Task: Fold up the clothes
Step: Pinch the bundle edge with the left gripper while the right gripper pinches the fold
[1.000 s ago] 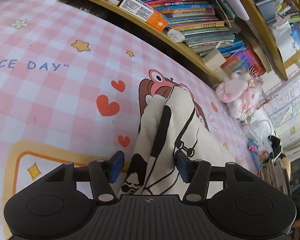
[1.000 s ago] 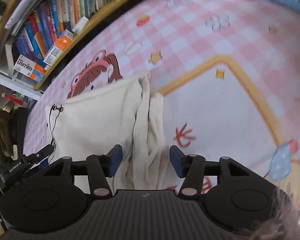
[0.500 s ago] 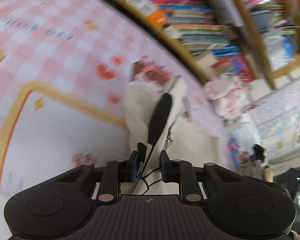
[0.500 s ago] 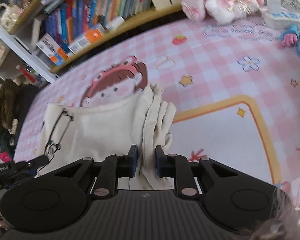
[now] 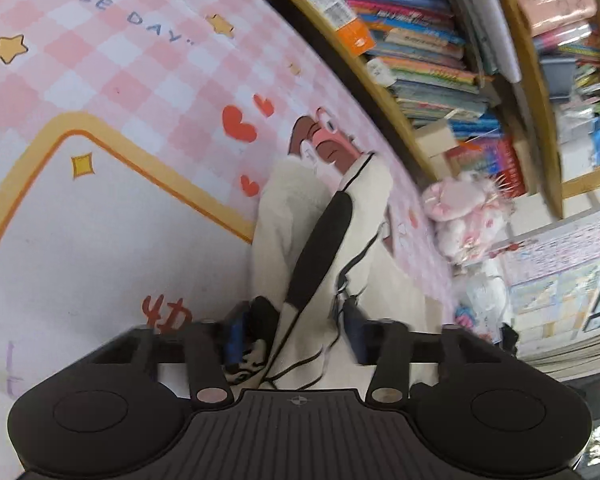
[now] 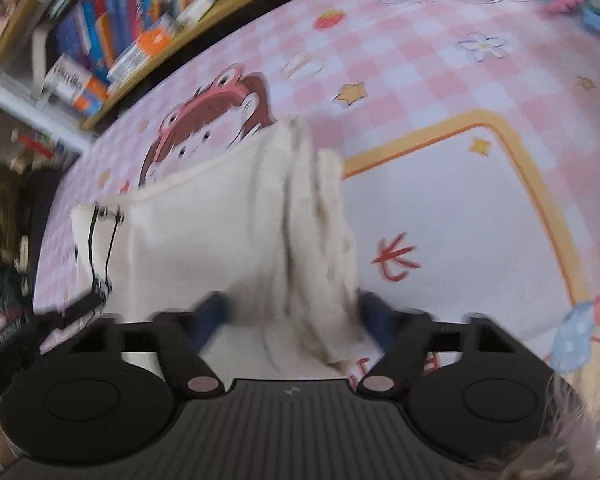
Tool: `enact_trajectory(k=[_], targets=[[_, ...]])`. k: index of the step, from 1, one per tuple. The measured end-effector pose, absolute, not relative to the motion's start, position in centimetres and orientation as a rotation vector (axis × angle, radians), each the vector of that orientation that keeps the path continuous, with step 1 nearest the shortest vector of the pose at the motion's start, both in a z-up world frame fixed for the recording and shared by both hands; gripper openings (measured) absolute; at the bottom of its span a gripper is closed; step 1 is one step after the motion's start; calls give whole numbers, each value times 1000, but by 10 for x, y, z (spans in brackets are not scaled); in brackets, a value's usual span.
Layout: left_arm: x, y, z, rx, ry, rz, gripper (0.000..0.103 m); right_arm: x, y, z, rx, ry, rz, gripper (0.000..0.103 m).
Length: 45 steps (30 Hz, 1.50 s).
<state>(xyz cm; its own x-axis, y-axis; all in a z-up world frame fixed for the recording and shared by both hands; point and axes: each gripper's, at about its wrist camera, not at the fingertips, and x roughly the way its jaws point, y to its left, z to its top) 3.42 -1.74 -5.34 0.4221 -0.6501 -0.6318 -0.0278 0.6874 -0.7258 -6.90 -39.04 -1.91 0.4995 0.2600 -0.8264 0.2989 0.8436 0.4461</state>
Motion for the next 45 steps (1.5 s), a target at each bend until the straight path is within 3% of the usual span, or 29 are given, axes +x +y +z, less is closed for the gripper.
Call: enact_trajectory(k=[2,4,10,12,14,21,22,23,26,30,38,45], targets=[[32,-20,-47,-716,1070,-444,22,-66,-383,-16,544,1067,-9,39],[26,-21,-36,-689,1030,-470,21,-67,-381,-11,515,1049,5,32],[23,-12,-43,-732,1068,-463,24,-74,-390,-5,553,1029,36,30],[24,-8,-52,-769,1100,-444,28,-73,-392,-10,572,1043,22,34],[26,-4,-57,-803,1115,-432,36,-72,-394,-15,590,1057,9,45],[32,-5,-60,-838,1110,-430,35,-67,-402,-23,681,1055,-15,55],[32,-7,-58,-827,1107,-429,32,-66,-401,-23,675,1059,-14,54],[31,-9,-56,-807,1104,-429,30,-64,-400,-23,670,1063,-13,43],[25,-15,-43,-743,1068,-448,21,-64,-395,-19,633,1055,-5,30],[17,-21,-22,-683,1036,-511,21,-69,-390,-1,552,1002,40,25],[14,-10,-47,-758,1108,-448,26,-75,-394,-10,562,1054,40,26],[15,-15,-54,-776,1111,-430,39,-71,-398,-22,597,1087,33,45]])
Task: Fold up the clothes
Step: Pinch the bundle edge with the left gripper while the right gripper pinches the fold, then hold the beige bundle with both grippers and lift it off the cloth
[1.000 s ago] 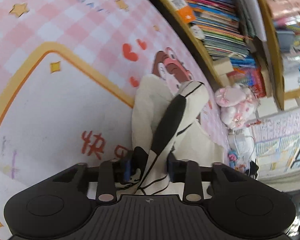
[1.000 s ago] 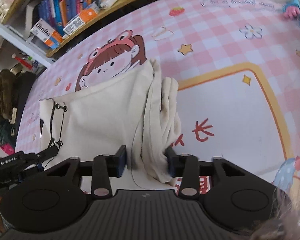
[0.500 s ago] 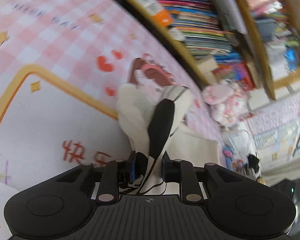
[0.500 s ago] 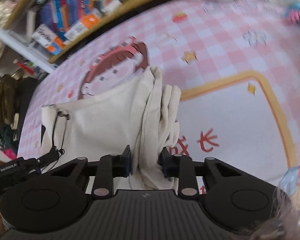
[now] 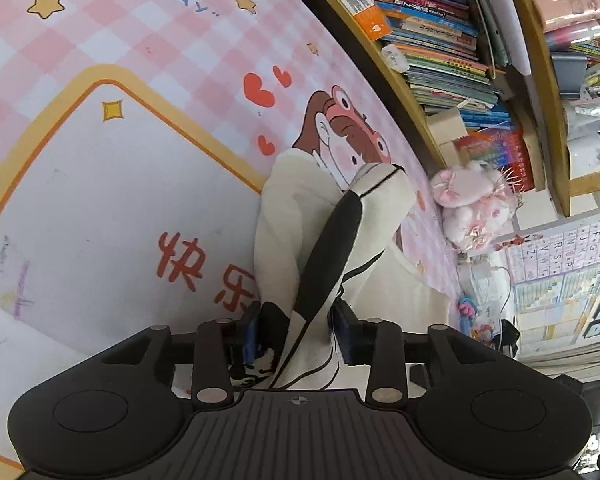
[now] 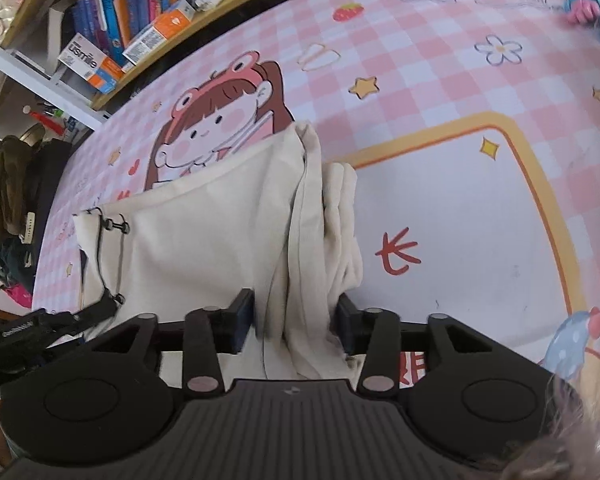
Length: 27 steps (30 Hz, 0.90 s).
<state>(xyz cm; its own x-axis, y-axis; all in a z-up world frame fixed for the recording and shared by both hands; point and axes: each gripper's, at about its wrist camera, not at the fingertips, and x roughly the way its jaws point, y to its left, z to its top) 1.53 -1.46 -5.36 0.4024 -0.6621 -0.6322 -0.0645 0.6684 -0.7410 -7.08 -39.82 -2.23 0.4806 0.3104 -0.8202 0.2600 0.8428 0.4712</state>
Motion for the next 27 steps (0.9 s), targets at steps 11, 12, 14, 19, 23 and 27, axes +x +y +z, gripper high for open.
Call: enact_trajectory(k=[11,12,14,19,23,27], targets=[[10,-26,-38,-680,1082,-445,28,-66,-393,-12,502,1060,101,26],[10,-25,-40,-686,1090,-442,28,-66,-395,-11,502,1063,103,26],[10,-22,-45,-708,1105,-427,32,-64,-399,-16,525,1078,97,29],[13,-17,-54,-782,1109,-419,36,-61,-406,-24,583,1103,84,43],[16,-19,-57,-813,1099,-417,36,-58,-407,-25,590,1103,103,47],[17,-25,-54,-791,1097,-405,28,-56,-403,-23,545,1093,125,35]])
